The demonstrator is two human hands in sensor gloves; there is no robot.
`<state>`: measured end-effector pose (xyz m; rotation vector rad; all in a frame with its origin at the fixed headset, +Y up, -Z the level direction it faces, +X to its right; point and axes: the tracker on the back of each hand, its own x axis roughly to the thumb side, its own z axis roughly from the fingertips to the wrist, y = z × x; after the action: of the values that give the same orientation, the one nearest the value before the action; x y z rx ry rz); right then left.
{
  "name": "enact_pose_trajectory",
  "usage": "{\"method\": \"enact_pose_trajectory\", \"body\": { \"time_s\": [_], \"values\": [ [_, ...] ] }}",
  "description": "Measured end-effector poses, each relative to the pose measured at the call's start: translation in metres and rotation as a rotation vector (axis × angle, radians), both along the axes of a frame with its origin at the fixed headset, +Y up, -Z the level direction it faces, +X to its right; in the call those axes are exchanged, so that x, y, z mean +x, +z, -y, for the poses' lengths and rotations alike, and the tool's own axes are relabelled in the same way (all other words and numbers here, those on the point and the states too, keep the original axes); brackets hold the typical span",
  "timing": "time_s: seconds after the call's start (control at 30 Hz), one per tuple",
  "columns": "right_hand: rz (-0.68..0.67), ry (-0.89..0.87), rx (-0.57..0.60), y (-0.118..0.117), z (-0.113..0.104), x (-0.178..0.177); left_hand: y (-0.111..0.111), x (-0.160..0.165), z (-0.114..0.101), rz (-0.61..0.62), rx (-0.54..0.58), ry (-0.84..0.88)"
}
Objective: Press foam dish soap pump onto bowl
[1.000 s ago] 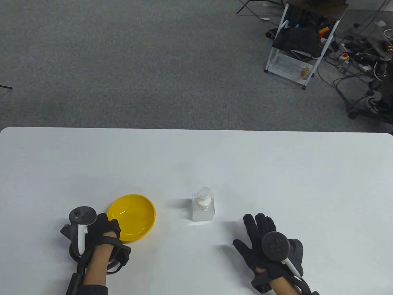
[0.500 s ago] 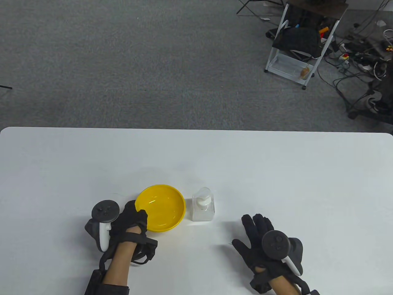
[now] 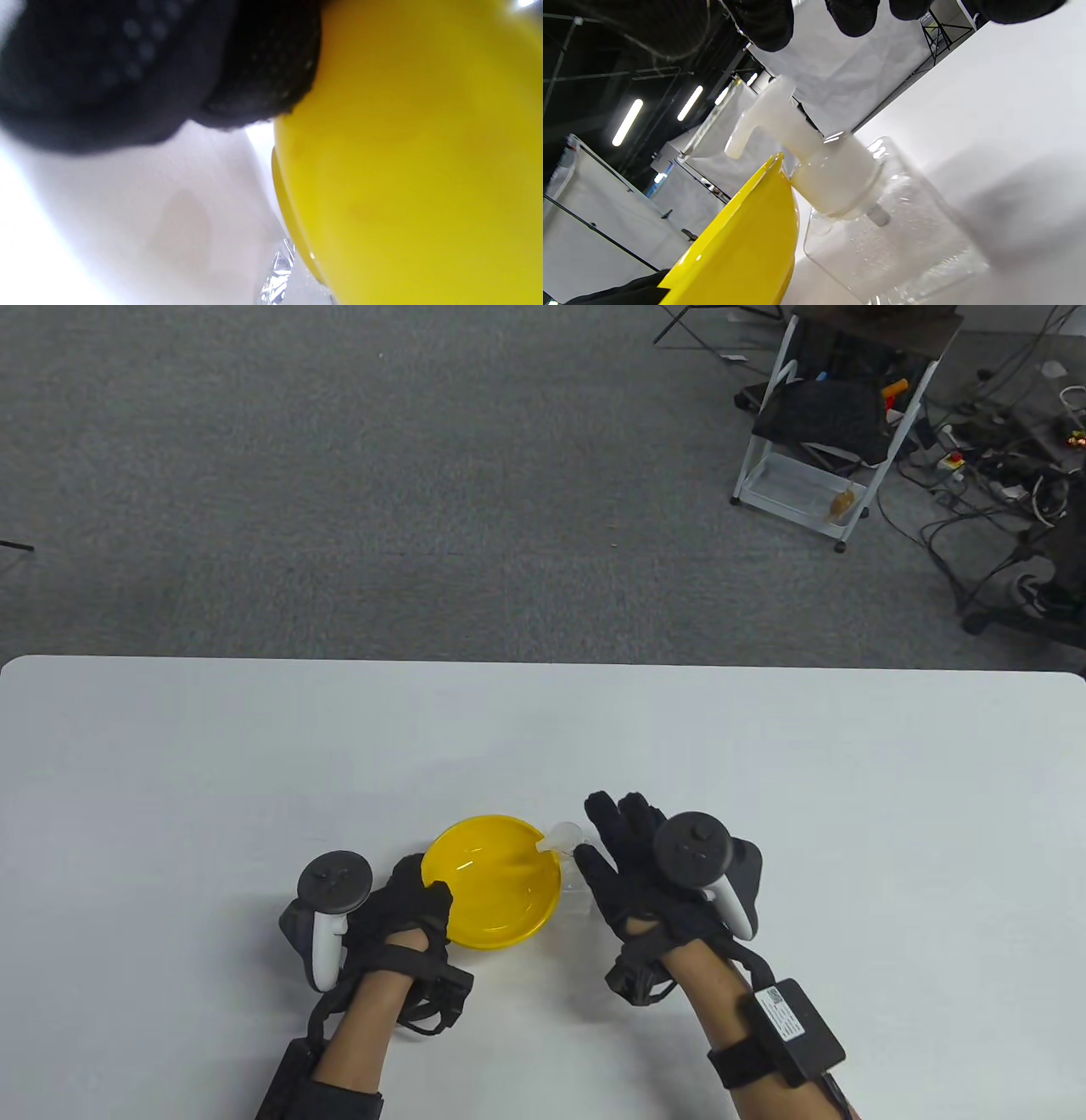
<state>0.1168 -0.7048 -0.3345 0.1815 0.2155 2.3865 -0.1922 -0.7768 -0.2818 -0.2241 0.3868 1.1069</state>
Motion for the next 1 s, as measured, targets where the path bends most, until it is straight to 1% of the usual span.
{"method": "enact_pose_trajectory", "body": {
  "time_s": [0.13,0.23,0.33,0.43,0.57,0.67,0.87,1.0],
  "values": [
    [0.012,0.047,-0.045,-0.019,0.006,-0.014,0.000,0.000,0.001,0.006,0.002,-0.001],
    [0.017,0.008,-0.099,-0.025,0.014,-0.018,0.000,0.000,0.000,0.008,0.003,0.004],
    [0.022,-0.044,-0.108,-0.026,0.018,-0.019,0.001,-0.001,0.000,0.008,0.009,-0.001],
    [0.002,-0.011,-0.110,-0.026,0.018,-0.019,0.001,0.000,0.000,0.011,0.006,0.016],
    [-0.007,-0.024,-0.112,-0.025,0.019,-0.021,0.002,0.000,-0.001,0.013,0.003,0.025],
    [-0.011,0.004,-0.117,-0.025,0.019,-0.022,0.001,0.000,-0.001,0.014,0.003,0.028],
    [-0.014,-0.036,-0.143,-0.027,0.025,-0.022,0.002,0.000,-0.002,0.014,-0.001,0.027],
    [-0.013,-0.065,-0.138,-0.027,0.030,-0.021,0.002,0.000,-0.002,0.013,0.001,0.026]
  ]
}}
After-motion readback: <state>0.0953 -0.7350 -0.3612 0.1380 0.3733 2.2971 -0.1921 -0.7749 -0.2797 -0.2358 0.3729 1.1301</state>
